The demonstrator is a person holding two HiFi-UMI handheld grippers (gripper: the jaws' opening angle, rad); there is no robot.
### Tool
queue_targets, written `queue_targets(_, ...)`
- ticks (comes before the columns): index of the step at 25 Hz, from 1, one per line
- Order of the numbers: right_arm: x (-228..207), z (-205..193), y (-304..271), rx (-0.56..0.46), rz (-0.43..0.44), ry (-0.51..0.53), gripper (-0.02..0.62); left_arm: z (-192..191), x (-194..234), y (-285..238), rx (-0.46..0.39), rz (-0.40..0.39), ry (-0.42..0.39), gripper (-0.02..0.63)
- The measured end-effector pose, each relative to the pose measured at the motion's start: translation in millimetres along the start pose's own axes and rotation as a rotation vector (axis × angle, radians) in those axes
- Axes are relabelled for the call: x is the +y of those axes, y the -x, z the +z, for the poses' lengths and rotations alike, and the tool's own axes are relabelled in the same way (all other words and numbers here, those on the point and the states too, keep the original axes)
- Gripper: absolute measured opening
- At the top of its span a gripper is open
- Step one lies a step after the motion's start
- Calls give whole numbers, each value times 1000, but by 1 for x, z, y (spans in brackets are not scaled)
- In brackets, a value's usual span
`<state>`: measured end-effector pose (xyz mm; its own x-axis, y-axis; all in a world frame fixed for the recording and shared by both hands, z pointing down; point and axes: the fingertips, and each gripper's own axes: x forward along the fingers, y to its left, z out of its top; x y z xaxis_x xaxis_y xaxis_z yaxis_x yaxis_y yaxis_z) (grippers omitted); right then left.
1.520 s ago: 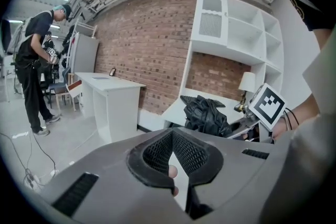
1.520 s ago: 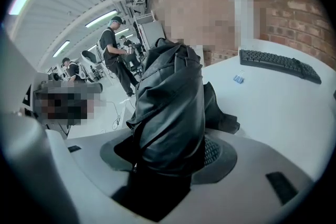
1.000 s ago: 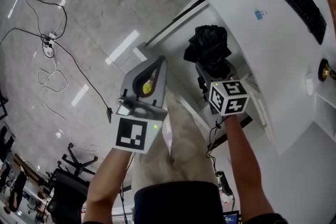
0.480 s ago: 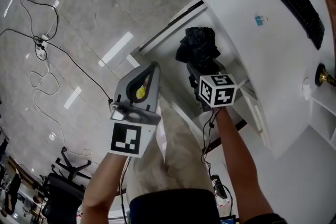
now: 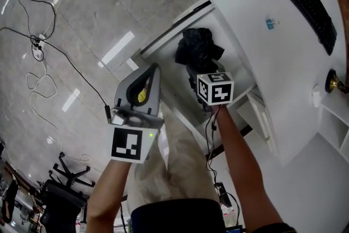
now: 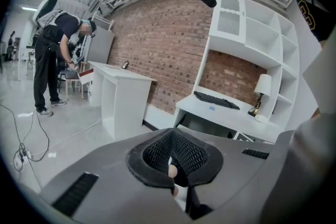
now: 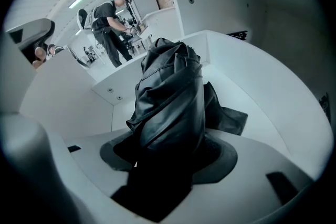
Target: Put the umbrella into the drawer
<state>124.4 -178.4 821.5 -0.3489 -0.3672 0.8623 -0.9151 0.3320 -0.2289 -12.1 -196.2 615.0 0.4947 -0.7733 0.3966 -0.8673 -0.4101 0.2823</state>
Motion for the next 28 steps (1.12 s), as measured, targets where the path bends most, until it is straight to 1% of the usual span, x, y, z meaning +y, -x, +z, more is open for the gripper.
queue_targets(3, 0, -8, -9, 38, -23, 43, 261, 0, 0, -2, -11, 3, -14, 17)
queue_targets(6, -6, -8, -11, 46, -104, 113, 264, 0, -3, -4, -21, -3, -10, 17)
queue_targets(8, -2, -9, -15, 45, -128, 129, 267, -3, 1, -1, -16, 4, -10, 17)
queue_targets(11, -2, -10, -14, 43, -126, 132, 267, -8, 4, -1, -7, 13, 2, 17)
queue_targets(14, -3, -9, -13, 34, -115, 136, 268, -13, 6, -1, 18, 21, -5, 17)
queue_targets(19, -3, -9, -14, 27, -105, 155, 270, -19, 10, -2, 26, 24, 4, 17)
queue_targets(25, -2, -10, -14, 15, -113, 151, 272, -26, 11, -1, 58, 0, -20, 17)
queue_targets(28, -4, -11, -13, 19, -112, 153, 272, -28, 9, -1, 64, -16, -72, 17)
